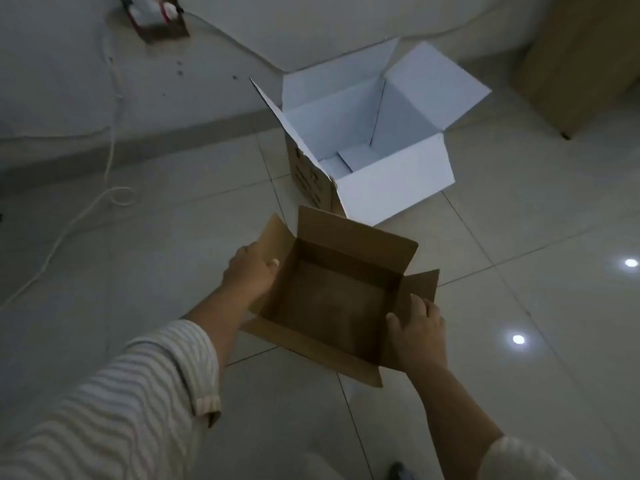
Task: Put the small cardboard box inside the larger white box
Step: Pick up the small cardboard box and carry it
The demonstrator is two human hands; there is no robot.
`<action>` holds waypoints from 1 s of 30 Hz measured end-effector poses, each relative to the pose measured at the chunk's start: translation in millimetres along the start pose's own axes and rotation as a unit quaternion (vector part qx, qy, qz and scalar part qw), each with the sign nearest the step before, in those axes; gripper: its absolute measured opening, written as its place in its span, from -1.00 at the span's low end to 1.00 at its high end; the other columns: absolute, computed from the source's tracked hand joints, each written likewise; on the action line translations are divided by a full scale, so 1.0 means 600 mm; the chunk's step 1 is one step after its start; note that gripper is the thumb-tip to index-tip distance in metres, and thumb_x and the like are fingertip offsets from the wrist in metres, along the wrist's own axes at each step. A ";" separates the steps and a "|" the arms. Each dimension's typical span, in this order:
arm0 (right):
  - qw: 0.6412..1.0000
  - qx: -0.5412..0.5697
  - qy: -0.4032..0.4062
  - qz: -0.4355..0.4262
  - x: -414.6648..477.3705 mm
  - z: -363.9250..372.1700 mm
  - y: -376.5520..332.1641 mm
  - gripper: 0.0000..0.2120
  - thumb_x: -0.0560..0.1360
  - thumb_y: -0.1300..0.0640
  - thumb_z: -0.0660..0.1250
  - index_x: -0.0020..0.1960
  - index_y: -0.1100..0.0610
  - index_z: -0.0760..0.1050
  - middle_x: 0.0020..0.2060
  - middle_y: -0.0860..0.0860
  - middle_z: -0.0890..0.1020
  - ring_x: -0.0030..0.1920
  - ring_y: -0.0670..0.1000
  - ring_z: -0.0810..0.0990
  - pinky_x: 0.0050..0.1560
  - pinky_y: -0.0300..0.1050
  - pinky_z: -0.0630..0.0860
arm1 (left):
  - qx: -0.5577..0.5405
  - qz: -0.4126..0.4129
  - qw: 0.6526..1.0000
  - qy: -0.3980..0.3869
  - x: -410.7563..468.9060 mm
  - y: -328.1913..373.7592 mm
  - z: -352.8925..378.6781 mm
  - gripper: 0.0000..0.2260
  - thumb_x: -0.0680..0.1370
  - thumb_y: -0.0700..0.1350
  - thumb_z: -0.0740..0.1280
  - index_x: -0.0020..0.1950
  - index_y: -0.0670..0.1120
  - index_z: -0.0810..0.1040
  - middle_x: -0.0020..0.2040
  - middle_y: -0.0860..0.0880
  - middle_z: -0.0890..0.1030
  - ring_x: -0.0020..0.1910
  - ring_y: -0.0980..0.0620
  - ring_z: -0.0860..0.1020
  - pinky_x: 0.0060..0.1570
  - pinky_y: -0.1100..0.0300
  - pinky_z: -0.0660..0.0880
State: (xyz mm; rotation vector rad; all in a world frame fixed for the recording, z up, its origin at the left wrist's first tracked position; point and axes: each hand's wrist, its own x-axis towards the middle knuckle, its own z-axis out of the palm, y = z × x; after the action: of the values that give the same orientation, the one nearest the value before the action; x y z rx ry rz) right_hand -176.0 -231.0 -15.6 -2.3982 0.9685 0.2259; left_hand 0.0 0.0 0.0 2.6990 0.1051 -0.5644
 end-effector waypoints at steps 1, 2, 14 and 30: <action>1.000 -0.003 0.014 0.008 0.008 0.015 0.008 -0.42 0.48 -0.11 0.22 0.41 0.08 0.15 0.41 0.15 0.24 0.38 0.19 0.19 0.31 0.16 0.27 | -0.001 -0.004 1.000 0.007 0.016 -0.010 0.015 -0.46 0.54 0.08 0.21 0.44 -0.10 0.19 0.39 -0.20 0.32 0.30 -0.25 0.35 0.19 -0.12 0.37; 0.999 -0.016 0.040 0.017 0.018 0.029 0.017 -0.40 0.48 -0.12 0.23 0.42 0.08 0.13 0.42 0.16 0.22 0.39 0.21 0.18 0.32 0.17 0.26 | 0.002 -0.011 1.000 0.023 0.032 -0.019 0.029 -0.44 0.53 0.09 0.22 0.45 -0.10 0.17 0.41 -0.20 0.30 0.31 -0.26 0.33 0.20 -0.13 0.35; 0.987 0.079 0.099 0.100 0.103 0.111 0.069 -0.36 0.51 0.28 0.12 0.46 0.05 -0.13 0.25 0.27 0.38 -0.02 0.25 0.53 -0.24 0.09 0.48 | -0.010 -0.055 0.996 0.070 0.143 -0.093 0.108 -0.62 0.58 0.04 0.13 0.29 -0.17 0.39 0.24 -0.24 0.50 0.16 -0.25 0.48 0.08 -0.07 0.43; 0.994 0.063 0.086 0.023 0.069 -0.055 0.017 -0.83 0.49 0.21 0.21 0.07 0.11 0.36 -0.18 0.07 0.51 -0.25 0.06 0.50 -0.33 -0.06 0.42 | -0.005 -0.038 0.994 0.099 -0.009 -0.012 -0.020 -0.65 0.61 0.05 0.07 0.14 -0.16 0.49 0.07 -0.22 0.59 0.02 -0.21 0.53 -0.14 0.05 0.39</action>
State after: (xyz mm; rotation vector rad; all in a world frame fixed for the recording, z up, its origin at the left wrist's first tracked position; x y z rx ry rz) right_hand -154.2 -279.4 -6.2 -2.3093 1.0831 -0.0260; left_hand -1.5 11.3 9.9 2.7452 0.2639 -0.3157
